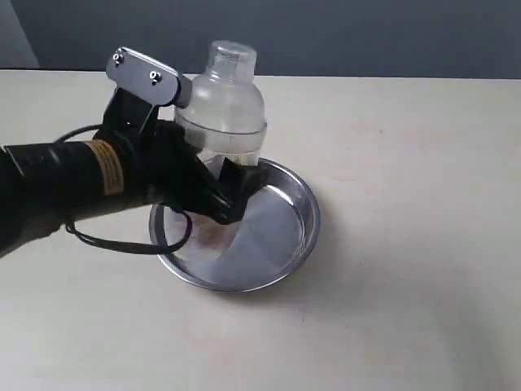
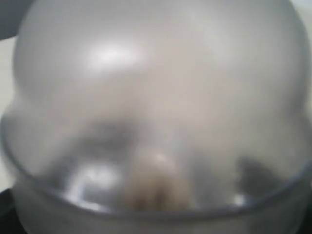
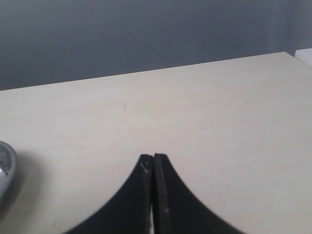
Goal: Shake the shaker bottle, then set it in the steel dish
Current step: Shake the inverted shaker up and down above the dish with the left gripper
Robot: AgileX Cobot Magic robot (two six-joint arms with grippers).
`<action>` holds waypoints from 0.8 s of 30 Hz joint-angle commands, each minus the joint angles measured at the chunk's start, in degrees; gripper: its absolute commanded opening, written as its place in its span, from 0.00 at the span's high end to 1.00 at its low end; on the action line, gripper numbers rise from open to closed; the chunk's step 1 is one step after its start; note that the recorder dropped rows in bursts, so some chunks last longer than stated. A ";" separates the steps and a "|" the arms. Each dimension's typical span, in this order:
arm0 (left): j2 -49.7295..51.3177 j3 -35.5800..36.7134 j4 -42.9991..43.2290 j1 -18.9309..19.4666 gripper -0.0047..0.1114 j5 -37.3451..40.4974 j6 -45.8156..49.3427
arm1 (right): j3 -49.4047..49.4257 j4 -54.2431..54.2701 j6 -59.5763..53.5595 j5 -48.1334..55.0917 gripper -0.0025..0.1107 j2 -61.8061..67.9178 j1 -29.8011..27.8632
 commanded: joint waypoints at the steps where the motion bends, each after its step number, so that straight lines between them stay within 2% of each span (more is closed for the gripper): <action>1: -3.86 -2.17 -17.22 9.32 0.96 -3.66 14.03 | 0.07 -0.14 -0.11 -0.60 0.99 -0.27 -0.18; 3: -2.43 -1.68 -29.18 14.25 0.96 -3.79 14.17 | 0.07 -0.14 -0.11 -0.60 0.99 -0.27 -0.18; 4: -2.34 -1.80 -27.15 12.93 0.96 -2.23 10.36 | 0.07 -0.14 -0.11 -0.60 0.99 -0.27 -0.18; 5: -2.78 -2.03 -20.62 9.66 0.96 -0.72 7.07 | 0.07 -0.14 -0.11 -0.60 0.99 -0.27 -0.18; 7: -3.81 -2.02 1.11 -1.25 0.96 0.95 5.31 | 0.07 -0.14 -0.11 -0.60 0.99 -0.27 -0.18; 8: -3.92 -2.02 6.26 -4.05 0.96 1.84 5.40 | 0.07 -0.14 -0.11 -0.60 0.99 -0.27 -0.18; 9: -3.76 -2.02 6.01 -3.39 0.96 1.96 5.53 | 0.07 -0.14 -0.11 -0.60 0.99 -0.27 -0.18; 12: -0.38 -1.00 -10.50 7.63 0.96 -3.04 5.38 | 0.07 -0.14 -0.11 -0.60 0.99 -0.27 -0.18; 13: 0.88 -0.63 -15.91 9.84 0.96 -6.39 1.39 | 0.07 -0.14 -0.11 -0.60 0.99 -0.27 -0.18; 14: 1.04 -0.63 -14.42 9.08 0.96 -7.42 -5.23 | 0.07 -0.14 -0.11 -0.60 0.99 -0.27 -0.18; 15: 0.69 -0.90 -4.04 6.98 0.96 -8.42 -11.08 | 0.07 -0.14 -0.11 -0.60 0.99 -0.27 -0.18; 17: -0.96 -1.98 23.63 0.30 0.96 -12.74 -17.69 | 0.07 -0.14 -0.11 -0.60 0.99 -0.27 -0.18; 18: -1.75 -3.59 27.03 -0.42 0.96 -13.37 -17.79 | 0.07 -0.14 -0.11 -0.60 0.99 -0.27 -0.18; 20: -4.96 -10.01 23.10 -0.16 0.96 -11.43 -15.39 | 0.07 -0.03 -0.11 -0.60 0.99 -0.27 -0.18; 22: -6.98 -15.48 17.13 1.63 0.96 -6.57 -12.00 | 0.07 -0.03 -0.11 -0.60 0.99 -0.27 -0.18; 24: -5.13 -14.37 13.34 2.22 0.96 -2.14 -12.23 | 0.07 -0.03 -0.11 -0.60 0.99 -0.27 -0.18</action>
